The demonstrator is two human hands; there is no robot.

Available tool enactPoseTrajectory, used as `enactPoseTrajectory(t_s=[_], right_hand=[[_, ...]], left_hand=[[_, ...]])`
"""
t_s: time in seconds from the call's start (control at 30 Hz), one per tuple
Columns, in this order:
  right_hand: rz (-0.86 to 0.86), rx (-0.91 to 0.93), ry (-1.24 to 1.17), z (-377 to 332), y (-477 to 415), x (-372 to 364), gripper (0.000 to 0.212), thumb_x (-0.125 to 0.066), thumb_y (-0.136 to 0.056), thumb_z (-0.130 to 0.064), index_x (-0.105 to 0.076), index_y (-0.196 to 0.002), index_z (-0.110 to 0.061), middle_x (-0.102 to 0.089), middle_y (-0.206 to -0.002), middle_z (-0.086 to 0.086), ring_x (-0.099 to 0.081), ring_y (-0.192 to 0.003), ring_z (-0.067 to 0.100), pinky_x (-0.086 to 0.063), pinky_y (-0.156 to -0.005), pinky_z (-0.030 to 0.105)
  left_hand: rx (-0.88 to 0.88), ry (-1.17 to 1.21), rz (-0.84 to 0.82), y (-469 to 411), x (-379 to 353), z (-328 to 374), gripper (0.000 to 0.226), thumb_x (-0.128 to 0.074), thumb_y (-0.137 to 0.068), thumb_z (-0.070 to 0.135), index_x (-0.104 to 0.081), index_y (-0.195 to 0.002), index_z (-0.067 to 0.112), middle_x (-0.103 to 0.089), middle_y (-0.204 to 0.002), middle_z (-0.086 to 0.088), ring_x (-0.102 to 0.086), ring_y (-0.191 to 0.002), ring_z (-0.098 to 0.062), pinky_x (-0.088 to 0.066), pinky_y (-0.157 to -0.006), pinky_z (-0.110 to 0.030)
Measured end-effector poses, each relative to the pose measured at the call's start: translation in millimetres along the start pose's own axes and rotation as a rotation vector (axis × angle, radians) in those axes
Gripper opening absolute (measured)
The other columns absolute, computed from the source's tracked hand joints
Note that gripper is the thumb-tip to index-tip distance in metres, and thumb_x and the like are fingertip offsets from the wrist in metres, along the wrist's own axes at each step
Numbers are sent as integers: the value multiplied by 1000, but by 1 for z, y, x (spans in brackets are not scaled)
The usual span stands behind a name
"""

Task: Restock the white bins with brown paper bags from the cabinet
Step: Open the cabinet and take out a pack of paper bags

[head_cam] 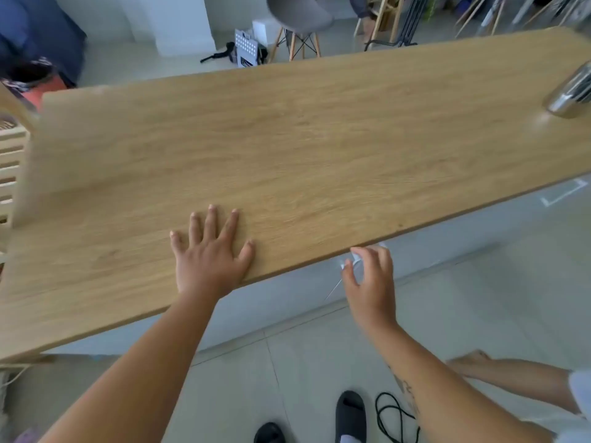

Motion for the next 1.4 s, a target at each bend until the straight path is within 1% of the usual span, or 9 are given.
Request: enactPoseTrajectory(t_s=[0.27,0.4,0.53,0.83,0.93,1.1,1.23,1.33,1.4], right_hand=[[-339,-425,-179,68,-11,-40,37,-57,-97,-27,-55,-130,-10,-56,-116,0,-53,-115,17,-42,-91,29],[-352,-439,-165,73,-18,-43,23,-53,-97,-25,-65,-102,-5,-64,-93,5,-61,-86,22,-41,-61,28],[-349,-435,-151,75,-10,-38,22,-53,-96,-23,-63,-90,-5,-61,-76,1,-50,-63,15,-36,-54,27],[-376,-475,-196,90,65,2,24,-59,-94,-27,-62,-84,-6,-60,-71,-3,-49,-61,9,-35,-52,22],[-374,-490,-211,99,95,12,21,-64,-92,-28,-65,-86,-8,-67,-79,0,-54,-65,6,-35,-51,15],[-414,-364,-185,104,112,39,14,-73,-84,-32,-68,-79,-20,-67,-80,-10,-60,-74,8,-42,-60,14],[-371,-78,-81,92,92,70,39,-76,-81,-30,-45,-59,-23,-47,-71,-7,-52,-61,16,-41,-56,30],[-489,18,-134,88,88,65,26,-75,-83,-29,-53,-80,-15,-53,-83,-5,-54,-72,18,-46,-62,37],[-691,80,-148,85,97,53,18,-66,-91,-29,-65,-107,-21,-63,-96,-9,-58,-78,10,-47,-70,27]], left_hand=[[6,-23,71,-3,2,-1,75,-11,-88,74,-8,-156,42,-6,-167,2,-2,-153,-27,-6,-119,-58],[23,-26,96,-2,3,-2,74,-13,-88,74,-13,-155,43,-10,-167,1,-5,-153,-27,-8,-119,-57],[9,-30,100,-5,4,-3,70,-19,-91,71,-20,-154,40,-15,-166,1,-7,-153,-27,-8,-120,-56],[-567,18,232,109,-29,108,59,-45,-94,41,-52,-142,9,-46,-152,-8,-41,-142,-31,-31,-115,-54],[-490,-54,129,136,-56,126,61,-39,-98,43,-45,-147,7,-46,-152,-7,-43,-140,-29,-33,-116,-50],[-330,22,92,154,-62,121,35,-45,-102,35,-60,-130,19,-68,-120,2,-61,-110,-23,-41,-104,-38],[-281,102,130,171,-55,120,23,-51,-102,29,-65,-118,21,-68,-113,3,-59,-103,-24,-41,-99,-35],[-222,99,148,183,-56,119,26,-52,-101,29,-65,-122,19,-67,-117,2,-57,-111,-24,-38,-108,-36],[-160,92,150,194,-57,119,32,-50,-101,33,-63,-127,19,-64,-124,2,-53,-121,-22,-34,-112,-36]])
Point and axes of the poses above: each hand's wrist, its own y-axis away from the middle knuckle, its own x-axis out of the back of the hand, z = x × y, the point moved 9 cm from there along -y, towards the middle knuckle
